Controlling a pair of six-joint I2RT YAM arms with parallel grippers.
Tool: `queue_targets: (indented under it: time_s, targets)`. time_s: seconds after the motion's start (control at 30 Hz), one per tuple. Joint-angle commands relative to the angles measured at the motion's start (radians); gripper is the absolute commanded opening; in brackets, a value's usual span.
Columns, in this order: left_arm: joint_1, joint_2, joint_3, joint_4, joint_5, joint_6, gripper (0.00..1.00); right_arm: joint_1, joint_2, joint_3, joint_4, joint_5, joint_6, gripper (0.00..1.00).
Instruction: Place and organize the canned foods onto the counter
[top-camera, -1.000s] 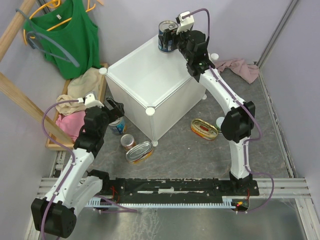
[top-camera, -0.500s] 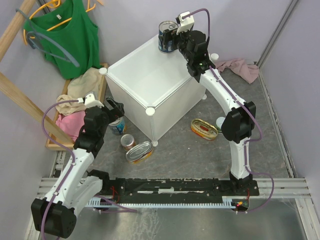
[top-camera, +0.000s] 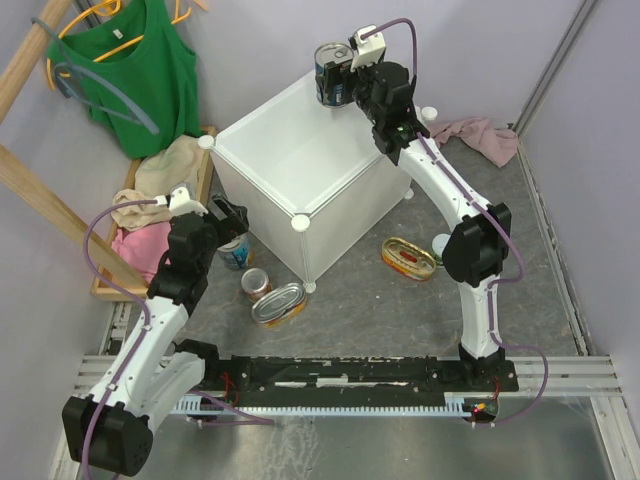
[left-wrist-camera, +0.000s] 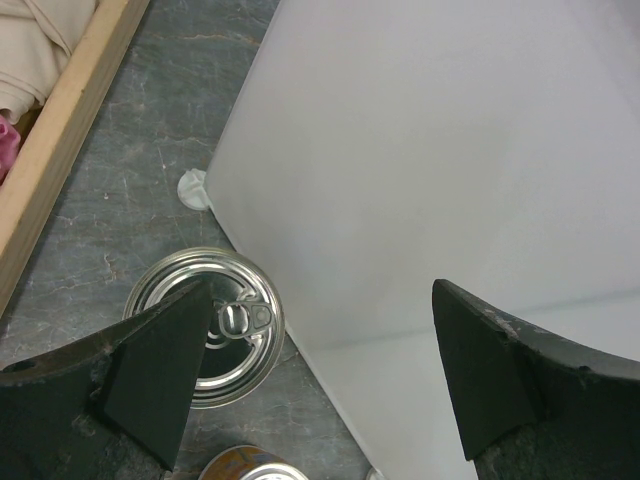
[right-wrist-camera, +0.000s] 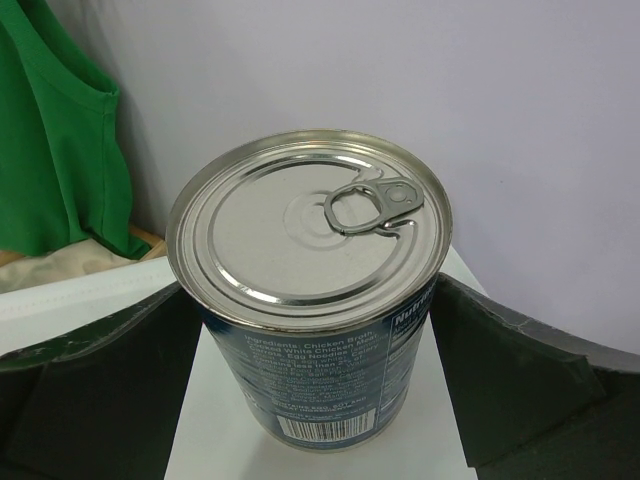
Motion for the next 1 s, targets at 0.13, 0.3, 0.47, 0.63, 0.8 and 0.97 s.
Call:
queue_targets:
  time_s: [0.13, 0.3, 0.47, 0.63, 0.8, 0.97]
  targets:
    - [0.005, 0.005, 0.019, 0.057, -0.004, -0.012, 0.97, 0.002, -0.091, 0.008, 0.031, -0.01, -0.006, 0.99]
    - [0.005, 0.007, 0.017, 0.061, -0.001, -0.017, 0.97, 0.001, -0.108, -0.01, 0.024, -0.011, -0.011, 1.0]
    - [0.004, 0.005, 0.018, 0.061, 0.001, -0.019, 0.97, 0.002, -0.131, -0.041, 0.024, -0.014, -0.013, 1.0]
    - [0.005, 0.01, 0.026, 0.058, 0.003, -0.02, 0.97, 0.001, -0.173, -0.091, 0.03, -0.017, -0.013, 1.0]
    - [0.005, 0.01, 0.026, 0.055, 0.009, -0.027, 0.97, 0.001, -0.249, -0.176, 0.034, -0.019, -0.013, 0.99]
    - [0.004, 0.002, 0.025, 0.044, 0.002, -0.031, 0.97, 0.002, -0.363, -0.265, 0.019, -0.029, -0.003, 1.0]
